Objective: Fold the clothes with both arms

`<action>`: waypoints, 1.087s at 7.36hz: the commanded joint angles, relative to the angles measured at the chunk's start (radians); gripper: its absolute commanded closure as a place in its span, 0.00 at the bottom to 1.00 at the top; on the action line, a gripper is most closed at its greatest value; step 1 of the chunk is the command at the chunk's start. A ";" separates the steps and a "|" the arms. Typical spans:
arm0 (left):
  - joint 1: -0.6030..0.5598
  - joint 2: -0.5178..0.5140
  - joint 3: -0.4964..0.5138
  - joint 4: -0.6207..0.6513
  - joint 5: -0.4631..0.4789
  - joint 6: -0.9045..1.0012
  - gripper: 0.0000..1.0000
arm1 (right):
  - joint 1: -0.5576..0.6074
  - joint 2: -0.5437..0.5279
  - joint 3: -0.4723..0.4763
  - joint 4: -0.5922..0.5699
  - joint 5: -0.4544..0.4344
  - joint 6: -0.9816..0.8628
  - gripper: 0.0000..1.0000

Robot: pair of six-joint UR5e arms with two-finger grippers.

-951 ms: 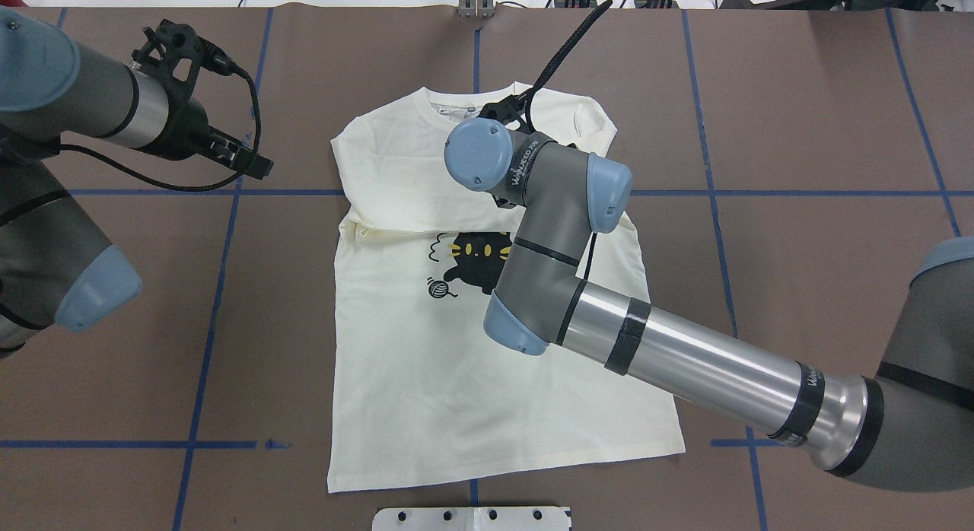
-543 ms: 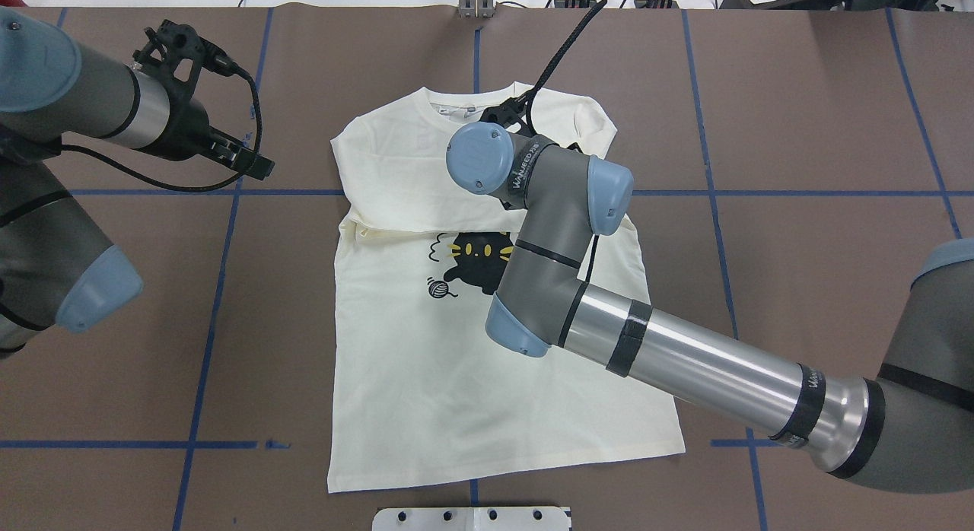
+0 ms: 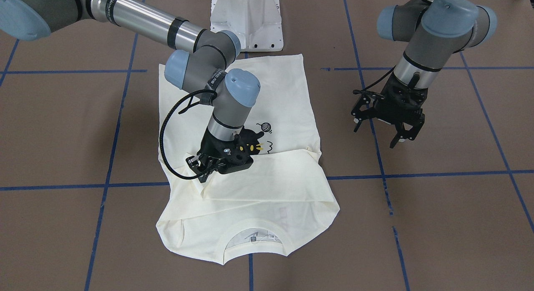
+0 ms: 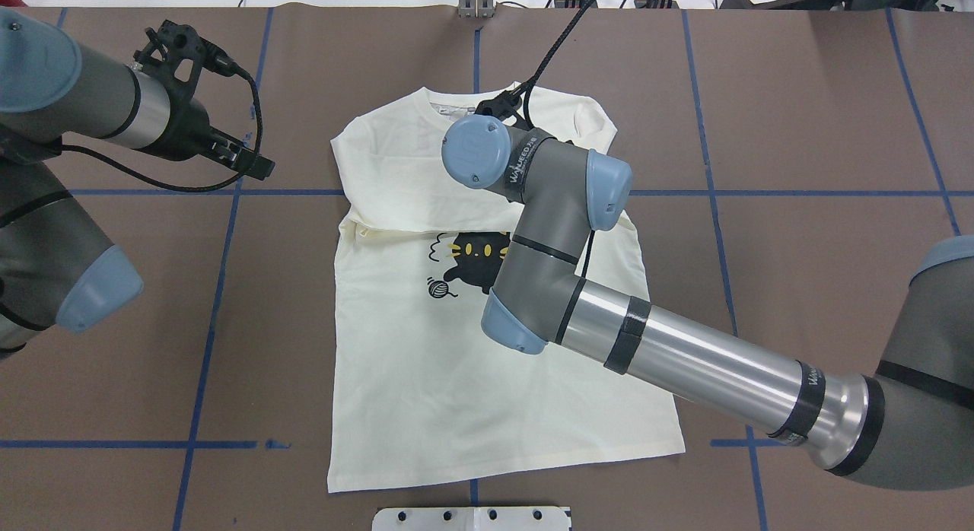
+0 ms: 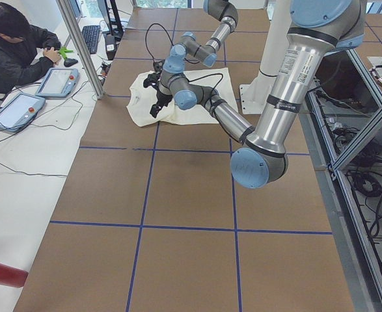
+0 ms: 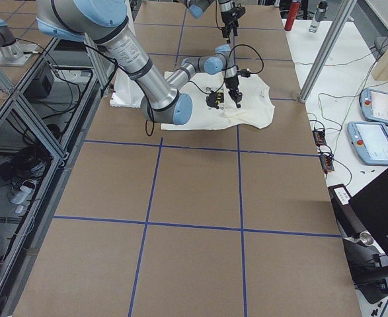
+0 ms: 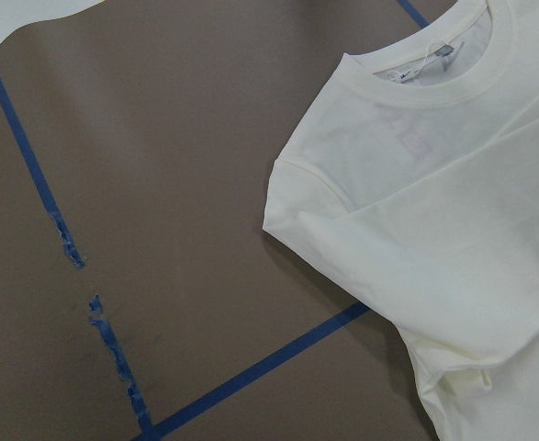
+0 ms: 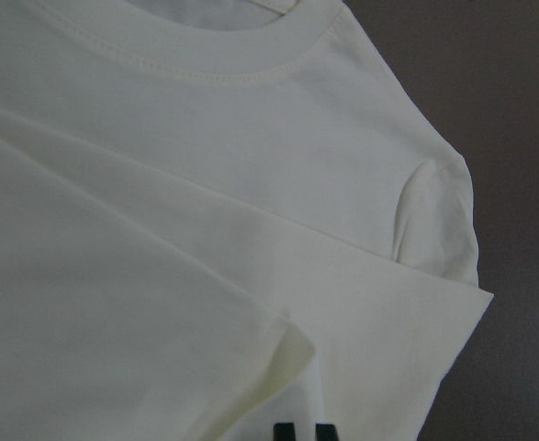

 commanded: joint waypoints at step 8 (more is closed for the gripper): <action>0.000 -0.002 -0.002 0.000 0.000 -0.012 0.00 | -0.033 -0.024 0.005 0.059 0.012 0.139 0.56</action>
